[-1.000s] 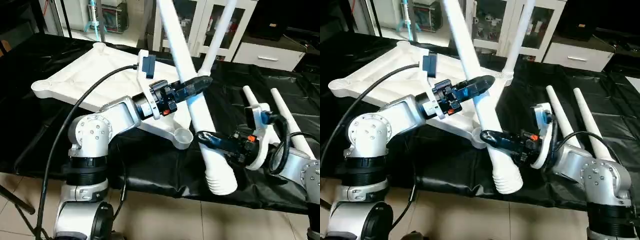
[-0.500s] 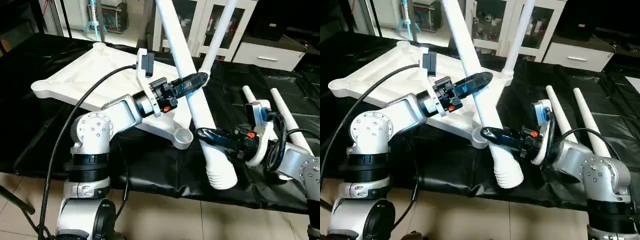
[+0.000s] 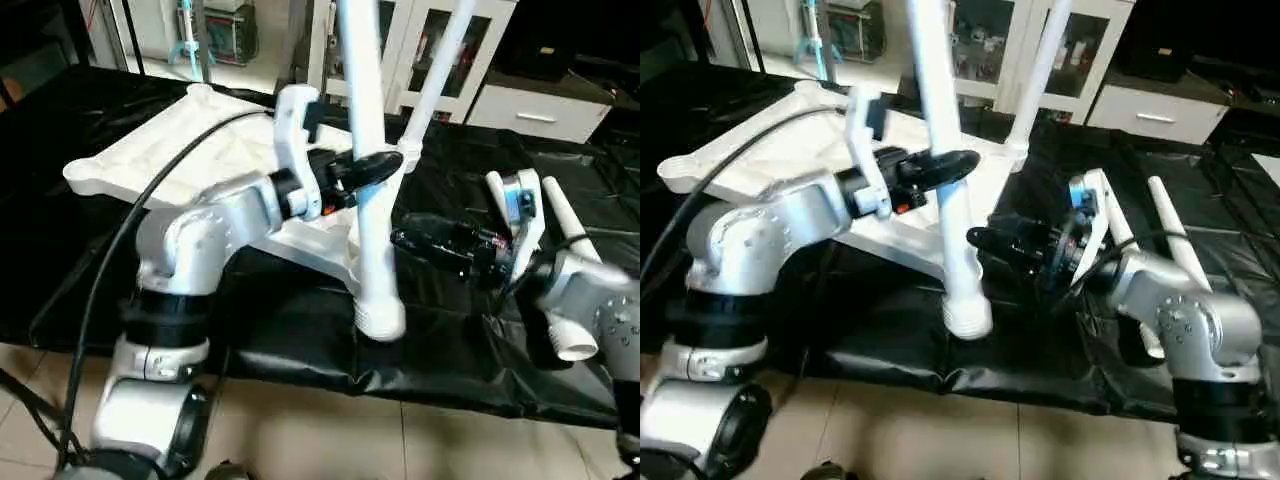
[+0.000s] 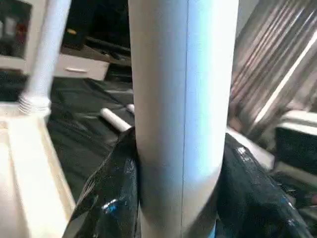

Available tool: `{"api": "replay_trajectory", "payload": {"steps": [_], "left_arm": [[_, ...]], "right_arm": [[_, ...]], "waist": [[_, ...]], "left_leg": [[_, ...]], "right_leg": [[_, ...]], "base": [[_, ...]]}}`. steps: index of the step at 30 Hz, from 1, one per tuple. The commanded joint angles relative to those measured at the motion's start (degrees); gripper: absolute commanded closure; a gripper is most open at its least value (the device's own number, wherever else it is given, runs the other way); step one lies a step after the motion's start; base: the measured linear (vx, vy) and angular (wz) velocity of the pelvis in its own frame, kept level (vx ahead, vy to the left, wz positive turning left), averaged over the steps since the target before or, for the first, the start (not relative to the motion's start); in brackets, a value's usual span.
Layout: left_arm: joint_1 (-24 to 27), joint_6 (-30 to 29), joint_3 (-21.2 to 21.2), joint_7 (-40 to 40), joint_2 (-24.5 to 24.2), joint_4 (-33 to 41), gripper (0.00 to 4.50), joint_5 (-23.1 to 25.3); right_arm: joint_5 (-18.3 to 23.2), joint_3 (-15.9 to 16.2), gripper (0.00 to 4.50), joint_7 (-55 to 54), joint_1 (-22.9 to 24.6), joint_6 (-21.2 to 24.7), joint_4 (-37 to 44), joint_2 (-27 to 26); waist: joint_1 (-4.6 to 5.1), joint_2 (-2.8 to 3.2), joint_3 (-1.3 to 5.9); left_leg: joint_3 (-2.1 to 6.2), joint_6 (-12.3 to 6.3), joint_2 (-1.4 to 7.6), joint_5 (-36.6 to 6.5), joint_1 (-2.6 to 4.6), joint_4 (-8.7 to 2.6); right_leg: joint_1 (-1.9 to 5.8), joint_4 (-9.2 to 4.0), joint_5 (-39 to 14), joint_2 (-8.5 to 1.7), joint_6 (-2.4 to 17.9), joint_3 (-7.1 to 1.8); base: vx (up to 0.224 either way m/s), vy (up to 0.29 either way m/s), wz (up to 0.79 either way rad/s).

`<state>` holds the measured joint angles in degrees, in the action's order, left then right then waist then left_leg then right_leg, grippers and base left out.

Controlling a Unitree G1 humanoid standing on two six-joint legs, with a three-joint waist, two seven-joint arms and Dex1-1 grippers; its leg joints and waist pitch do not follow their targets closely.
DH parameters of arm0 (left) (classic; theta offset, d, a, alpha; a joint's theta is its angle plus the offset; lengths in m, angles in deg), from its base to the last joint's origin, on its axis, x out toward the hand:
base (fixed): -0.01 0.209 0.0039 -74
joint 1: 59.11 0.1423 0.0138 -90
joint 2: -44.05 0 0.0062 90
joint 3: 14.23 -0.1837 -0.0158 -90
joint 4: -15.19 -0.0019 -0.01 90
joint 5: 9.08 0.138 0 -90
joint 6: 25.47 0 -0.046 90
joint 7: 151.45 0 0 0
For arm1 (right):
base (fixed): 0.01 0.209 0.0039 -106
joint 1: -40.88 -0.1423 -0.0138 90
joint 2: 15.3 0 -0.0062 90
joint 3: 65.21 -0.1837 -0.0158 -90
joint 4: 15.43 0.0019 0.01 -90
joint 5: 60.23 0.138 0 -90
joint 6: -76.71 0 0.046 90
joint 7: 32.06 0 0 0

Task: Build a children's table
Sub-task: Pick table leg

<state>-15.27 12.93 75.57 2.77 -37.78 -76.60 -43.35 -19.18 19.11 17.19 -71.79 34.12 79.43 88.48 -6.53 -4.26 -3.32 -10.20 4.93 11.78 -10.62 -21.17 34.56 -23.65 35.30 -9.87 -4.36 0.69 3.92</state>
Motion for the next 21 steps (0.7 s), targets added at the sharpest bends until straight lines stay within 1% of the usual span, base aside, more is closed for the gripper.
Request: {"api": "replay_trajectory", "payload": {"steps": [1, 2, 3, 4, 9, 11, 13, 14, 15, 16, 19, 21], "left_arm": [[-2.0, 1.3, -1.5, 0.3, 0.4, 1.2, 2.74, 1.4], [-2.3, 1.6, -1.8, 0.3, 0.2, 1.2, 2.74, 1.8], [-2.5, 1.9, -2.1, 0.1, 0.1, 1.1, 2.74, 2.1], [-2.7, 2.0, -2.2, 0.1, 0.1, 1.1, 2.74, 2.3], [-3.1, 2.9, -3.4, -0.8, -0.3, 1.1, 2.74, 3.2], [-3.0, 3.3, -4.0, -1.4, -0.5, 1.2, 2.74, 3.7], [-2.6, 3.2, -5.1, -2.6, -1.0, 1.9, 2.74, 4.0], [-2.6, 3.2, -5.1, -2.6, -1.0, 1.9, 2.74, 4.0], [-2.4, 3.2, -5.7, -3.2, -1.2, 2.3, 2.74, 4.2], [-2.4, 3.3, -5.9, -3.3, -1.3, 2.3, 2.74, 4.3], [-2.2, 3.3, -6.4, -3.6, -1.2, 2.7, 2.75, 4.2], [-2.2, 3.3, -6.5, -3.7, -1.2, 2.7, 2.75, 4.2]], "right_arm": [[-3.8, 3.2, 0.47, 0.1, -0.1, -1.7, 1.5, 1.8], [-3.8, 3.5, 0.35, 0.3, -0.1, -1.4, 1.5, 1.8], [-3.5, 3.7, 0.35, 0.6, -0.2, -0.8, 1.4, 1.9], [-3.5, 4.1, 0.27, 0.9, -0.3, -0.5, 1.3, 2.1], [-5.0, 6.3, 0.27, 0.9, -0.8, -0.3, -0.3, 2.1], [-5.5, 7.2, 0.27, 1.2, -0.9, -0.7, -0.8, 1.7], [-7.3, 8.6, 0.27, 0.6, -1.4, -1.8, -2.4, 0.7], [-7.3, 8.7, 0.27, 0.6, -1.4, -1.9, -2.4, 0.7], [-8.1, 9.6, 0.27, 0.7, -1.7, -2.4, -3.0, 0.6], [-8.3, 9.8, 0.27, 0.8, -1.8, -2.5, -3.2, 0.6], [-10.1, 11.4, 0.27, 0.9, -2.5, -4.2, -5.2, -0.1], [-10.3, 11.6, 0.27, 0.8, -2.7, -4.5, -5.6, -0.4]], "waist": [[-0.03, -0.56, 4.18], [0.01, -0.56, 4.2], [0.01, -0.56, 4.2], [0.04, -0.7, 4.18], [-0.01, -0.86, 4.2], [-0.03, -0.81, 4.22], [-0.01, -0.76, 4.23], [0.08, -0.76, 4.23], [0.01, -0.83, 4.22], [0.01, -0.82, 4.26], [0.04, -0.78, 4.27], [0.01, -0.81, 4.29]], "left_leg": [[0.09, -0.4, 1.14, -3.5, 0.38, -3.47], [0.06, -0.55, 1.08, -3.5, 0.33, -3.45], [0.06, -0.55, 1.08, -3.5, 0.33, -3.45], [0.09, -0.88, 1.1, -3.7, 0.34, -3.43], [0.09, -1.18, 1.16, -3.4, 0.33, -3.38], [0.11, -1.17, 1.18, -3.1, 0.33, -3.37], [0.1, -0.85, 1.18, -3.5, 0.42, -3.39], [0.09, -0.77, 1.18, -3.6, 0.43, -3.41], [0.11, -0.52, 1.25, -3.9, 0.45, -3.42], [0.12, -0.39, 1.23, -3.7, 0.46, -3.42], [0.05, -0.43, 1.2, -3.4, 0.44, -3.35], [0.03, -0.54, 1.14, -3.4, 0.43, -3.34]], "right_leg": [[3.64, -3.75, -9.8, -3.25, 7.5, -2.39], [3.66, -3.69, -9.6, -3.25, 7.6, -2.45], [3.66, -3.69, -9.6, -3.25, 7.6, -2.45], [3.66, -3.68, -9.6, -3.26, 7.9, -2.4], [3.59, -3.56, -9.1, -3.27, 8.4, -2.42], [3.58, -3.49, -8.7, -3.29, 8.6, -2.4], [3.5, -3.51, -8.9, -3.28, 8.8, -2.37], [3.47, -3.51, -8.9, -3.3, 8.9, -2.37], [3.5, -3.48, -9.0, -3.33, 8.9, -2.38], [3.57, -3.39, -8.4, -3.33, 9.1, -2.4], [3.59, -3.22, -6.9, -3.3, 9.7, -2.47], [3.65, -3.23, -6.7, -3.28, 9.9, -2.46]], "base": [[0.0, 0.0, 0.0], [0.0, 0.0, 0.0], [0.0, 0.0, 0.0], [0.0, 0.0, 0.0], [0.0, 0.0, 0.0], [0.0, 0.0, 0.0], [0.0, 0.0, 0.0], [0.0, 0.0, 0.0], [0.0, 0.0, 0.0], [0.0, 0.0, 0.0], [0.0, 0.0, 0.0], [0.0, 0.0, 0.0]]}}
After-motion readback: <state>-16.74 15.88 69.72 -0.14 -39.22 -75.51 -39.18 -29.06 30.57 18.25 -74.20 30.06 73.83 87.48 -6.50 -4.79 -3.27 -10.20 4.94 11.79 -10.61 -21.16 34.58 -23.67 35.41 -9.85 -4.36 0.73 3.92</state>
